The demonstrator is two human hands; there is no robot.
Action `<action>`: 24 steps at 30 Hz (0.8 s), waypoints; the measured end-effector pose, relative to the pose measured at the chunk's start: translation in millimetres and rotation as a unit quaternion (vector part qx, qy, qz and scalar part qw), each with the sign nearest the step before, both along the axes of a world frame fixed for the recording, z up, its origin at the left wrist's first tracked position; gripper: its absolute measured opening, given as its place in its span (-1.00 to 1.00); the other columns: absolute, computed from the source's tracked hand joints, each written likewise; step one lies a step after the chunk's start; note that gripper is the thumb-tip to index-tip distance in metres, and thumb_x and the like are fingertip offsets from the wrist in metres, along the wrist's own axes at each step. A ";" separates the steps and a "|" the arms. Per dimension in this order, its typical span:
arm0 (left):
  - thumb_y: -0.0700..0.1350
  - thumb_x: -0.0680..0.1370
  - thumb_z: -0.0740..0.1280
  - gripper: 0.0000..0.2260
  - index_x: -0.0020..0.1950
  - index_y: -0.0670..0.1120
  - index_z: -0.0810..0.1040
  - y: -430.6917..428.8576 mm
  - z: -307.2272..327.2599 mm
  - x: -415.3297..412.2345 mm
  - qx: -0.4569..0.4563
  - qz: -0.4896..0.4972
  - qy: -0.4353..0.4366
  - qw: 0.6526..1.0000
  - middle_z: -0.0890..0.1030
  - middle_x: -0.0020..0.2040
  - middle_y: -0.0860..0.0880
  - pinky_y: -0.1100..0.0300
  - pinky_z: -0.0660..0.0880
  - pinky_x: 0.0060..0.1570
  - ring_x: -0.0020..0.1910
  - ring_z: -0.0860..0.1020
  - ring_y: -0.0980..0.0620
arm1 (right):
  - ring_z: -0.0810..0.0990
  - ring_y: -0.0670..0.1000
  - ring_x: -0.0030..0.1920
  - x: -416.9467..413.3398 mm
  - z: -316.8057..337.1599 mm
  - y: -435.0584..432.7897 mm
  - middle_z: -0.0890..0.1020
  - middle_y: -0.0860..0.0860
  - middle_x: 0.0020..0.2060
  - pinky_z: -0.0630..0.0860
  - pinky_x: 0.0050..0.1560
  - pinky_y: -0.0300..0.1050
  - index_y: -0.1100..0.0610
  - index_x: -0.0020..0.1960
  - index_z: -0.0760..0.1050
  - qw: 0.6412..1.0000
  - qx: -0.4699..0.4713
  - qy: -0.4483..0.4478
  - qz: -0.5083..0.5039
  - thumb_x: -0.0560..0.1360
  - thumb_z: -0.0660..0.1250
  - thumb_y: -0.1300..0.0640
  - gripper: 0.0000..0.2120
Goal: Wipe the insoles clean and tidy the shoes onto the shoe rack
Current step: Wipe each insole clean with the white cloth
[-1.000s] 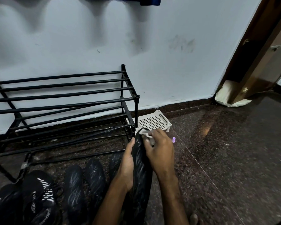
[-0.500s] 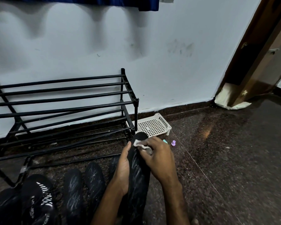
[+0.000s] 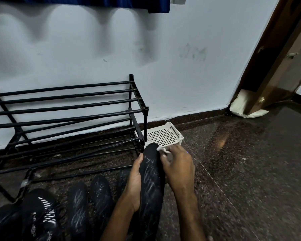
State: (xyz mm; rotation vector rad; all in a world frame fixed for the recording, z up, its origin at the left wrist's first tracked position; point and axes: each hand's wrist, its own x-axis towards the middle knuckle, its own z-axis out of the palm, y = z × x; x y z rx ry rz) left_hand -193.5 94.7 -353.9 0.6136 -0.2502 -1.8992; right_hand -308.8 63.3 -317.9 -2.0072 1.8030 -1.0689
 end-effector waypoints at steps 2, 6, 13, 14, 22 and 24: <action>0.17 0.56 0.23 -0.49 0.30 -0.20 0.56 -0.1 -0.2 -2.7 0.003 0.005 0.002 1.000 0.61 0.17 -0.20 0.03 0.32 0.38 0.16 0.57 -0.11 | 0.56 -0.12 -0.16 6.0 2.6 -0.9 0.59 -0.12 -0.08 0.58 -0.09 -0.13 0.05 0.03 0.62 0.999 -0.032 -0.019 0.003 0.49 0.42 0.10 -0.88; 0.17 0.55 0.24 -0.55 0.12 -0.19 0.63 -2.8 -6.1 1.5 0.007 0.021 0.017 1.000 0.63 0.01 -0.19 0.04 0.39 0.25 0.06 0.59 -0.11 | 0.56 -0.20 -0.14 11.6 2.3 4.6 0.59 -0.18 -0.09 0.52 -0.11 -0.28 0.00 0.00 0.63 0.989 0.004 -0.037 0.143 0.47 0.42 0.09 -0.89; 0.18 0.60 0.17 -0.48 0.24 -0.21 0.61 -2.5 -4.2 -1.8 0.007 0.011 -0.010 1.000 0.64 0.14 -0.21 0.01 0.39 0.29 0.12 0.60 -0.13 | 0.54 -0.16 -0.16 5.4 -0.3 -0.7 0.59 -0.12 -0.06 0.50 -0.11 -0.33 0.05 0.06 0.62 0.999 -0.013 -0.014 0.034 0.51 0.41 0.09 -0.86; 0.20 0.59 0.18 -0.48 0.22 -0.21 0.62 -2.6 -4.8 -1.7 0.004 0.013 -0.005 1.000 0.64 0.12 -0.22 0.02 0.37 0.31 0.13 0.59 -0.13 | 0.54 -0.18 -0.15 9.5 1.2 0.6 0.60 -0.13 -0.06 0.45 -0.11 -0.39 0.05 0.07 0.63 0.998 -0.016 -0.025 0.062 0.51 0.41 0.10 -0.85; 0.29 0.59 0.11 -0.35 0.39 -0.20 0.50 -0.7 -4.0 -2.4 -0.003 -0.018 -0.029 0.999 0.53 0.33 -0.25 -0.05 0.52 0.20 0.27 0.53 -0.17 | 0.58 -0.09 -0.13 0.1 -2.7 -1.7 0.59 -0.11 -0.08 0.60 -0.04 -0.01 0.04 0.04 0.62 0.999 -0.005 0.005 0.033 0.48 0.41 0.10 -0.86; 0.26 0.60 0.12 -0.40 0.33 -0.20 0.55 0.1 -5.3 -3.5 -0.001 -0.014 -0.028 1.000 0.57 0.28 -0.23 -0.01 0.51 0.21 0.23 0.56 -0.14 | 0.57 -0.10 -0.13 3.0 0.3 -2.1 0.58 -0.10 -0.07 0.59 -0.04 -0.07 0.06 0.07 0.62 0.999 -0.023 -0.009 0.024 0.49 0.42 0.12 -0.84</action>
